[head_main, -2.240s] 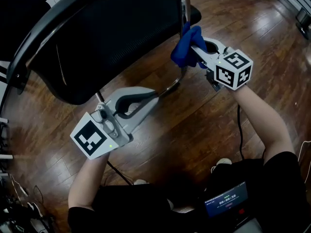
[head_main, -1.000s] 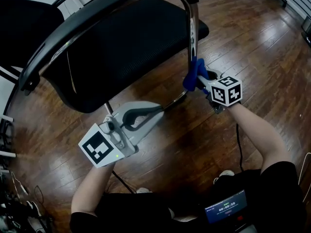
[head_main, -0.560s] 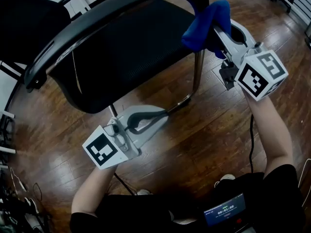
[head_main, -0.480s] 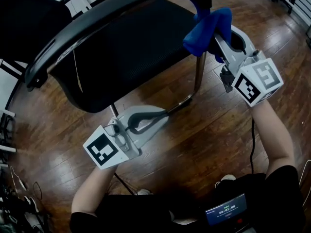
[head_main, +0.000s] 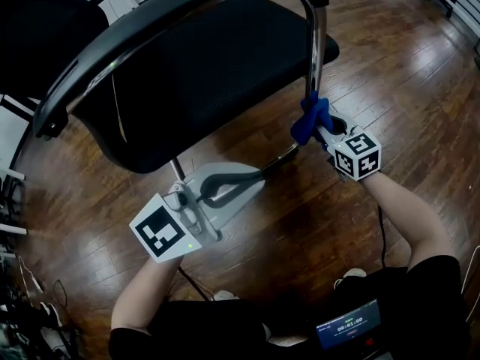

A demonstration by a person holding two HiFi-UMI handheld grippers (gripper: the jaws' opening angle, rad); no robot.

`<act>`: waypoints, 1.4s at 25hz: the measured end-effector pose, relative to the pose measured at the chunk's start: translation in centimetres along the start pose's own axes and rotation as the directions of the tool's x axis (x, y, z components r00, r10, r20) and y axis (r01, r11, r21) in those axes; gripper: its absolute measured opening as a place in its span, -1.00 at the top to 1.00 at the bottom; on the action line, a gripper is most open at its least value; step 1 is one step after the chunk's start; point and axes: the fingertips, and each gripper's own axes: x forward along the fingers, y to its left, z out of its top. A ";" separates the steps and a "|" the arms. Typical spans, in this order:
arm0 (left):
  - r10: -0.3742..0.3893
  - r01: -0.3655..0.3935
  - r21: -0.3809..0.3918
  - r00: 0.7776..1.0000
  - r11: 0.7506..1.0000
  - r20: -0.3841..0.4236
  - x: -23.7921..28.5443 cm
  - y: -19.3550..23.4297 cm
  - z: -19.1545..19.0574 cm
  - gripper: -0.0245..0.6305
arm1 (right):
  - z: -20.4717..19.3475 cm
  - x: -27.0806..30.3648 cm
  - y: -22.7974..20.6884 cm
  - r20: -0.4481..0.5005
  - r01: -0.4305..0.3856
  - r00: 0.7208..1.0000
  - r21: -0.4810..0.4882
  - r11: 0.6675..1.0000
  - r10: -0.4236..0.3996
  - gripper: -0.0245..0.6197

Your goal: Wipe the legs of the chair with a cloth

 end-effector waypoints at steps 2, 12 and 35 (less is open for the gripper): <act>0.004 -0.004 -0.004 1.000 1.000 0.001 -0.1 0.1 0.0 0.92 | -3.9 1.3 -0.3 -0.116 -0.001 0.993 0.034 0.999 0.005 0.74; 0.005 -0.005 -0.033 1.000 0.999 0.010 0.0 0.8 -0.6 0.92 | -1.2 0.5 3.7 -0.072 -0.245 0.964 0.134 0.960 0.256 0.74; -0.024 0.024 -0.005 0.999 1.000 0.044 -0.1 -0.5 0.7 0.92 | 20.5 -8.4 16.9 0.348 -0.635 0.671 -0.184 0.750 0.654 0.76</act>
